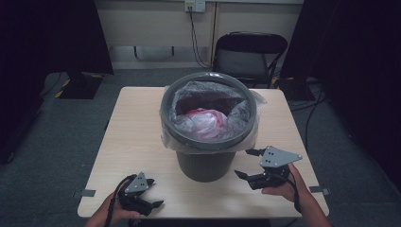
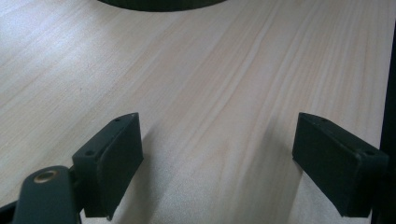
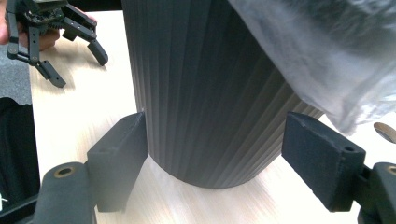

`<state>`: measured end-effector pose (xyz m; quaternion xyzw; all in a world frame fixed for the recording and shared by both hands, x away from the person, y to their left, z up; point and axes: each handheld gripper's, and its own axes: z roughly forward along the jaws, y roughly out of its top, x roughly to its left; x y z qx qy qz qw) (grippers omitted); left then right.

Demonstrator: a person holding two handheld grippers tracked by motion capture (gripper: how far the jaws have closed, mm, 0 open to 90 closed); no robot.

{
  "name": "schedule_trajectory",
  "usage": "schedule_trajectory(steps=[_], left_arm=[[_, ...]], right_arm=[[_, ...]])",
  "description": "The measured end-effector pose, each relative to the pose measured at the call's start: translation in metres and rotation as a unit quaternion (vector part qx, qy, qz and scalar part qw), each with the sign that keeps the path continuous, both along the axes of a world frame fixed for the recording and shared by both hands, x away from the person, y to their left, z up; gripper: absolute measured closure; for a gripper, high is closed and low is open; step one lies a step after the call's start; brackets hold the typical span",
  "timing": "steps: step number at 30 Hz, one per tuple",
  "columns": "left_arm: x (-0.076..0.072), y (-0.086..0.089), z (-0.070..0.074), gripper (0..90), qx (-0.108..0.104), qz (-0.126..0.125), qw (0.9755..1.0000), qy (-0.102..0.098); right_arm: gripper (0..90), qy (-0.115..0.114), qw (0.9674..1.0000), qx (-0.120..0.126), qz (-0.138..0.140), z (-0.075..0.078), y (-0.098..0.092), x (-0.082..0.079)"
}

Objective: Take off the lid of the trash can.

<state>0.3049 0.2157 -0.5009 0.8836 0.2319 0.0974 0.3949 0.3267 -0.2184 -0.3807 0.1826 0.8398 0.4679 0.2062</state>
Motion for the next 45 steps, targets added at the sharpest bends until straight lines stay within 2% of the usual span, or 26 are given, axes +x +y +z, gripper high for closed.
schedule_trajectory(steps=[10, 14, 24, 27, 34, 43, 45], left_arm=[[0.0, 0.0, 0.0, 15.7, 0.0, 0.001, 1.0, 0.0], [0.0, 0.0, 0.0, 15.7, 0.0, 0.001, 1.0, 0.0], [0.0, 0.0, 0.0, 15.7, 0.0, 0.002, 1.0, 0.0], [0.0, 0.0, 0.0, 15.7, 0.0, 0.002, 1.0, 0.0], [0.0, 0.0, 0.0, 15.7, 0.0, 0.002, 1.0, 0.0], [0.0, 0.0, 0.0, 15.7, 0.0, 0.002, 1.0, 0.0], [0.0, 0.0, 0.0, 15.7, 0.0, 0.003, 1.0, 0.0]], right_arm=[[22.1, -0.006, 1.0, 0.005, 0.004, 0.01, -0.007, -0.004], [22.2, -0.005, 0.9999, -0.004, 0.01, 0.013, -0.01, -0.004], [22.9, -0.008, 0.9997, -0.015, 0.015, 0.028, -0.029, -0.009], [23.0, -0.006, 0.9998, -0.01, 0.017, 0.033, -0.033, -0.009], [24.3, -0.022, 0.9994, -0.016, 0.022, 0.046, -0.036, -0.011], [24.5, -0.043, 0.9987, 0.006, 0.025, 0.071, -0.032, -0.011], [24.5, -0.048, 0.9985, 0.002, 0.024, 0.074, -0.031, -0.01]])
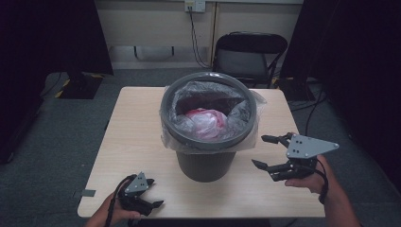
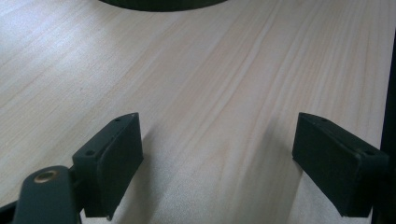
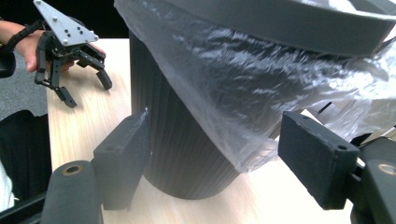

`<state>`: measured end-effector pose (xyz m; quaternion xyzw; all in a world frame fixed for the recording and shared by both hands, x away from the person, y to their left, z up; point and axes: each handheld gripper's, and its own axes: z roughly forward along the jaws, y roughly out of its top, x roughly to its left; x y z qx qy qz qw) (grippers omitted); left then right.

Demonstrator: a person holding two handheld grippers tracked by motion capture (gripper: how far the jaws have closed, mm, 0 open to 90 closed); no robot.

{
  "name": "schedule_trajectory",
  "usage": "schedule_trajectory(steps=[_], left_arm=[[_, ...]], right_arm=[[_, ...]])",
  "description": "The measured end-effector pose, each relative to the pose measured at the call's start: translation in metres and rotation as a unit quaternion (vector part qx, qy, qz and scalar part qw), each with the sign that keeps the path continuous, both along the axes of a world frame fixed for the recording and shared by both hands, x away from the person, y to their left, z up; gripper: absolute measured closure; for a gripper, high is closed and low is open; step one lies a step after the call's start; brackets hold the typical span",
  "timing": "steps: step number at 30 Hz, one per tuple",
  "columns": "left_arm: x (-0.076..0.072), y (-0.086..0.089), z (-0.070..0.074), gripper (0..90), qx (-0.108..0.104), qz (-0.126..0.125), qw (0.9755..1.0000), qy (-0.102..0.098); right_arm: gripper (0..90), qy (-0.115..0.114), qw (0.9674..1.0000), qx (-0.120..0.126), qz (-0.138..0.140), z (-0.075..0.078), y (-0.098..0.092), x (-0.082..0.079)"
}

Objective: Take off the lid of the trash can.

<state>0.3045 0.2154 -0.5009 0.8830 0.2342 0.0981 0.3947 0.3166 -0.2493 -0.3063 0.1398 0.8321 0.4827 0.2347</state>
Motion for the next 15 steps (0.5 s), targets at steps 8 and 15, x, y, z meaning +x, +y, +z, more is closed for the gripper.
schedule_trajectory(steps=[8, 15], left_arm=[[0.0, 0.0, 0.0, 15.7, 0.0, 0.0, 1.0, 0.0], [0.0, 0.0, 0.0, 15.7, 0.0, 0.0, 1.0, 0.0]], right_arm=[[24.5, -0.015, 0.9999, 0.007, 0.004, 0.014, 0.003, 0.001], [24.5, -0.029, 0.9995, 0.002, 0.015, 0.029, 0.01, -0.002]])
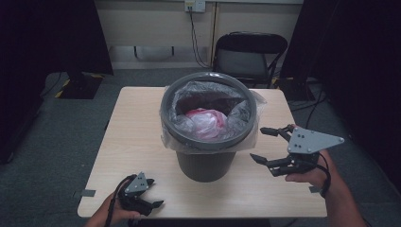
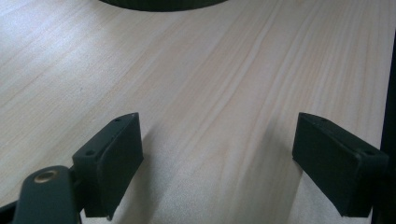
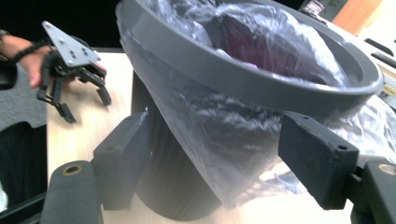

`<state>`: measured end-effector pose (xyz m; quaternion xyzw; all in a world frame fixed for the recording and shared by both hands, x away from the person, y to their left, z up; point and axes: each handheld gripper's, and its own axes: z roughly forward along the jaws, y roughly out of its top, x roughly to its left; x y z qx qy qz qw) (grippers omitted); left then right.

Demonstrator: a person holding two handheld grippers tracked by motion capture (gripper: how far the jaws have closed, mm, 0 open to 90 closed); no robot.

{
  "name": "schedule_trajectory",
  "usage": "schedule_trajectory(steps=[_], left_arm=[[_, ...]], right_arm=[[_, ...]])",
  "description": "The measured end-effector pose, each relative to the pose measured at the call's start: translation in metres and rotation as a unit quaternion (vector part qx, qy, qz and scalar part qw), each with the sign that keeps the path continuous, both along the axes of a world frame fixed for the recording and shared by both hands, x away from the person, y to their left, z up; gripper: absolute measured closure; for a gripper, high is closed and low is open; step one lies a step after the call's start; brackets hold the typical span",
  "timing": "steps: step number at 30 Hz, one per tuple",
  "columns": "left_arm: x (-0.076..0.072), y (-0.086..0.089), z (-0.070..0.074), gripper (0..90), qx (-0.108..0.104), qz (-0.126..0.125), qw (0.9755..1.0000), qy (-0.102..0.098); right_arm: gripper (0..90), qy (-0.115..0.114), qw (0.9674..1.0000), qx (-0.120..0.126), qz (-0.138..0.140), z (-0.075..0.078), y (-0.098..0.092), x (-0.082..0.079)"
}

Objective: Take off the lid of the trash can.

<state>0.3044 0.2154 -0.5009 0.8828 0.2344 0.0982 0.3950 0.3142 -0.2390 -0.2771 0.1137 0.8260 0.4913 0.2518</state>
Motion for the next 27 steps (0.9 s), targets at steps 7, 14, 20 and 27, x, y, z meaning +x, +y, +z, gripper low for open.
schedule_trajectory(steps=[7, 14, 20, 27], left_arm=[[0.0, 0.0, 0.0, 15.7, 0.0, 0.0, 1.0, 0.0], [0.0, 0.0, 0.0, 15.7, 0.0, 0.0, 1.0, 0.0], [0.0, 0.0, 0.0, 15.7, 0.0, 0.0, 1.0, 0.0], [0.0, 0.0, 0.0, 15.7, 0.0, 0.0, 1.0, 0.0]], right_arm=[[24.4, -0.008, 0.9999, -0.005, 0.005, 0.011, 0.006, 0.0], [24.5, -0.015, 0.9997, -0.015, 0.013, 0.019, 0.016, -0.002], [24.5, -0.009, 0.9994, -0.016, 0.03, 0.022, 0.025, -0.001], [23.9, 0.002, 0.999, -0.015, 0.042, 0.025, 0.035, 0.002]])
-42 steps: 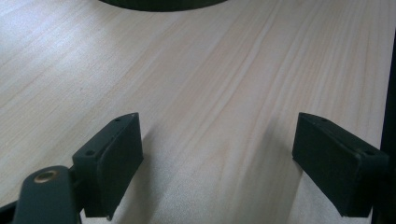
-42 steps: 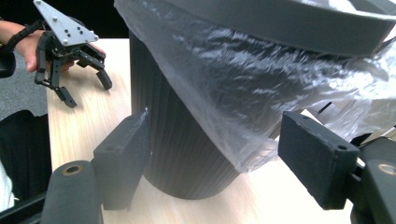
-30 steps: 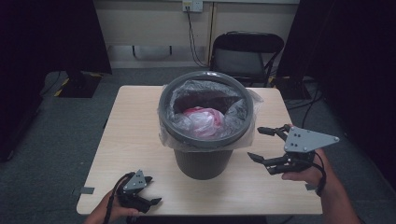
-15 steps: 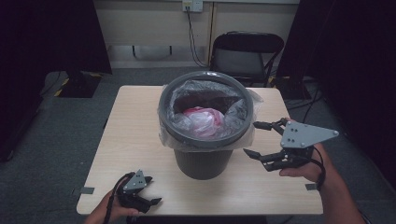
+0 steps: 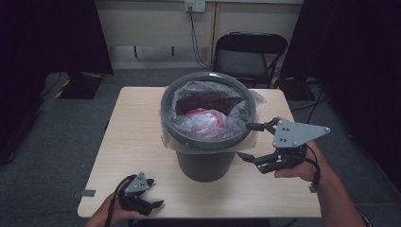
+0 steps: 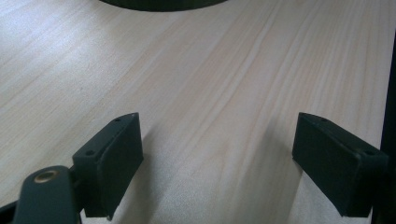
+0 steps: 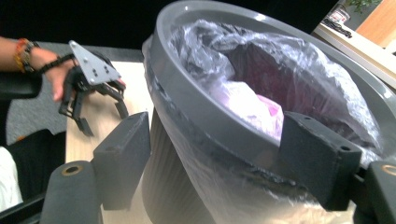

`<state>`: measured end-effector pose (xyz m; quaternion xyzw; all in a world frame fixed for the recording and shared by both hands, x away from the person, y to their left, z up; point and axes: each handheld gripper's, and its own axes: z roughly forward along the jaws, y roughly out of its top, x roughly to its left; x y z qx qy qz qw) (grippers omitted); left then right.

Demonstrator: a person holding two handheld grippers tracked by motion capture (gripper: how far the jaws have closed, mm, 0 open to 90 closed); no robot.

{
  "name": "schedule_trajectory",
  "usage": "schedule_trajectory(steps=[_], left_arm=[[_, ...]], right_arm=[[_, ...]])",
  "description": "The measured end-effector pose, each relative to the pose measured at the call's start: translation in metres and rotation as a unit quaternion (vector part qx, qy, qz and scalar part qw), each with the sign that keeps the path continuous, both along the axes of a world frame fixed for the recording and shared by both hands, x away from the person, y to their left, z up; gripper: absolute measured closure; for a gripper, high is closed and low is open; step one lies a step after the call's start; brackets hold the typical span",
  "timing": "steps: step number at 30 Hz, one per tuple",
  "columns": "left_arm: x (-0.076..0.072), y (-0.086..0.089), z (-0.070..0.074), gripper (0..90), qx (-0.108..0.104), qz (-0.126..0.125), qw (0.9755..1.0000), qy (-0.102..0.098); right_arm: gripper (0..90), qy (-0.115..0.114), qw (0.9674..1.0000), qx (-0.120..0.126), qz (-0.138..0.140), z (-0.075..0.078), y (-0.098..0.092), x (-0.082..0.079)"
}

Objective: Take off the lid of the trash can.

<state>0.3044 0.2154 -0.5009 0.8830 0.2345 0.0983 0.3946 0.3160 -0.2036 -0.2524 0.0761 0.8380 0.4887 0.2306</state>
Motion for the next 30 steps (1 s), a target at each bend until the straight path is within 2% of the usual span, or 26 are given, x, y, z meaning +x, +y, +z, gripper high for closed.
schedule_trajectory(steps=[4, 10, 15, 20, 24, 27, 30], left_arm=[[0.0, 0.0, 0.0, 15.7, 0.0, 0.0, 1.0, 0.0], [0.0, 0.0, 0.0, 15.8, 0.0, 0.0, 1.0, 0.0], [0.0, 0.0, 0.0, 15.7, 0.0, 0.0, 1.0, 0.0], [0.0, 0.0, 0.0, 15.8, 0.0, 0.0, 1.0, 0.0], [0.0, 0.0, 0.0, 15.8, 0.0, 0.0, 1.0, 0.0], [0.0, 0.0, 0.0, 15.8, 0.0, 0.0, 1.0, 0.0], [0.0, 0.0, 0.0, 15.8, 0.0, 0.0, 1.0, 0.0]], right_arm=[[24.7, -0.004, 1.0, -0.002, -0.005, 0.005, 0.004, 0.001], [25.0, -0.002, 0.9998, -0.021, 0.006, 0.007, 0.017, 0.003], [27.3, 0.019, 0.9991, -0.035, 0.015, 0.005, 0.031, 0.01], [37.3, 0.052, 0.9976, -0.041, 0.021, 0.003, 0.043, 0.021], [41.9, 0.066, 0.9955, -0.058, 0.035, 0.001, 0.052, 0.025], [48.7, 0.07, 0.9938, -0.071, 0.048, -0.001, 0.058, 0.026], [53.8, 0.075, 0.993, -0.069, 0.06, -0.002, 0.061, 0.026]])
